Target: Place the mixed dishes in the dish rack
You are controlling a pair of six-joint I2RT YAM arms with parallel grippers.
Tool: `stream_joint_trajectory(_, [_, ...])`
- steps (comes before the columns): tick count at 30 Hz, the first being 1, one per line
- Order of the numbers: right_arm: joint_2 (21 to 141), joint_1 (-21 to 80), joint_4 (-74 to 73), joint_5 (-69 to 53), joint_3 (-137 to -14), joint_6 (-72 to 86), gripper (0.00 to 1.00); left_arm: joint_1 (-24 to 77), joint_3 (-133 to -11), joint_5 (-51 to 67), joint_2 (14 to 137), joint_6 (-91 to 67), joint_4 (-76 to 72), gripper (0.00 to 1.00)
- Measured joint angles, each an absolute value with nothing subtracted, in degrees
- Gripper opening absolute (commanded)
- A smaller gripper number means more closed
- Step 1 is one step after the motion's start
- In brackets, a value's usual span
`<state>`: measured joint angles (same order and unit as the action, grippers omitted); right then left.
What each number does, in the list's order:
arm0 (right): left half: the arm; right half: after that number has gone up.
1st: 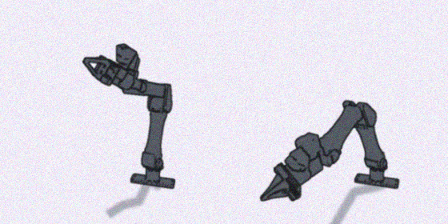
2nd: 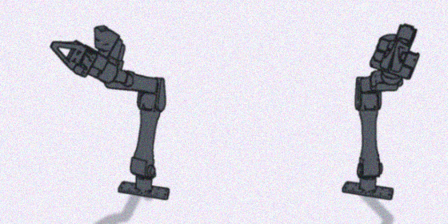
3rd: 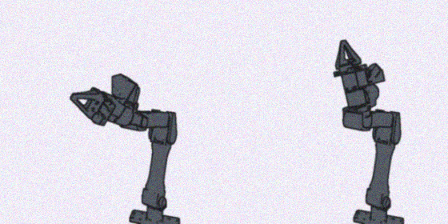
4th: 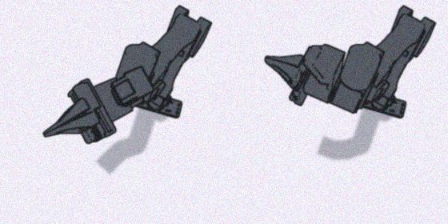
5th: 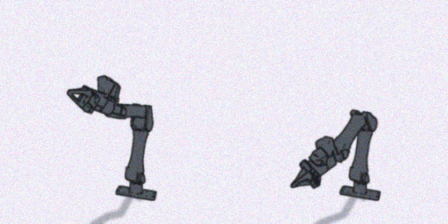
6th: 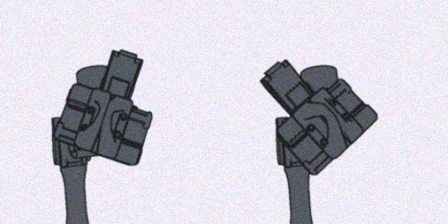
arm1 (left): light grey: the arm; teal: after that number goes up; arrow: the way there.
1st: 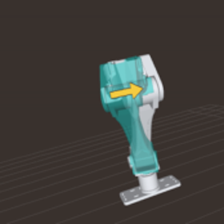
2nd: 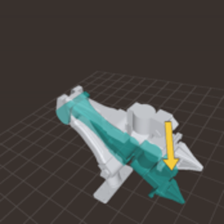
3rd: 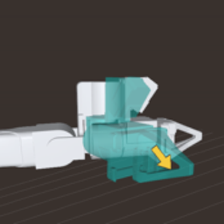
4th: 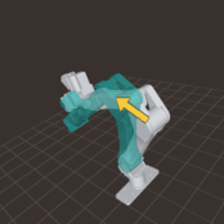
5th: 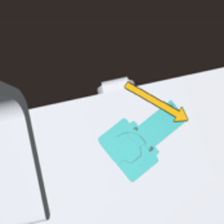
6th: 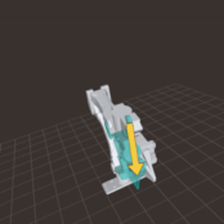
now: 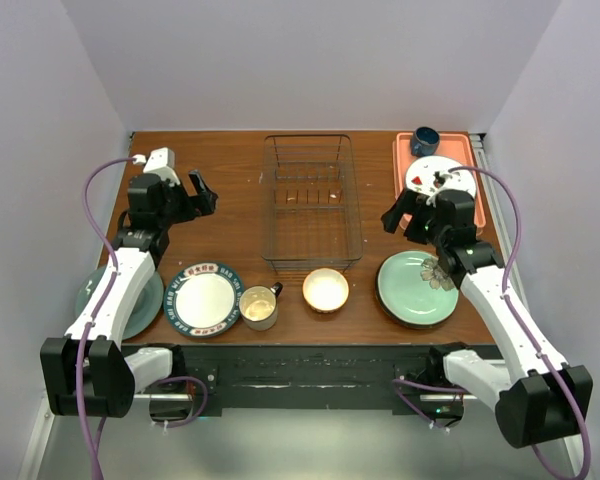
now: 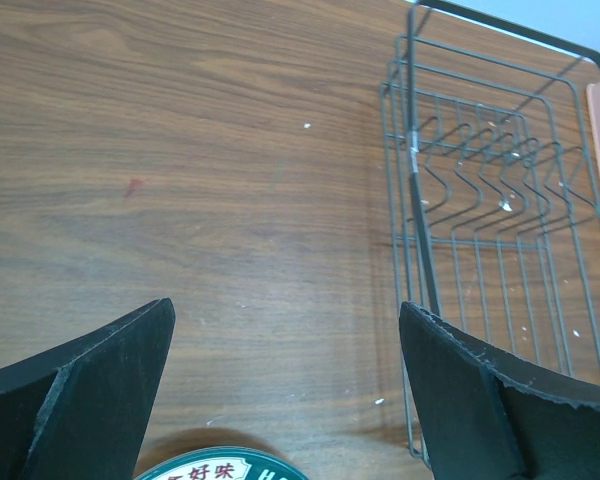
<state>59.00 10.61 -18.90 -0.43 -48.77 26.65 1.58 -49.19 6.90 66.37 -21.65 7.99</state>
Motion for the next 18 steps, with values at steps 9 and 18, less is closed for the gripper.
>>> stream_joint_trajectory(9, [57.3, 10.6, -20.1, -6.6, -42.7, 28.5, 0.98, 1.6, -48.8, 12.0, 66.4, -21.6, 6.5, 1.00])
stream_joint_trajectory(18, [56.9, 10.6, -20.2, -13.6, -42.5, 27.9, 0.98, 1.6, -47.3, 17.0, 66.4, -21.7, 4.8, 1.00])
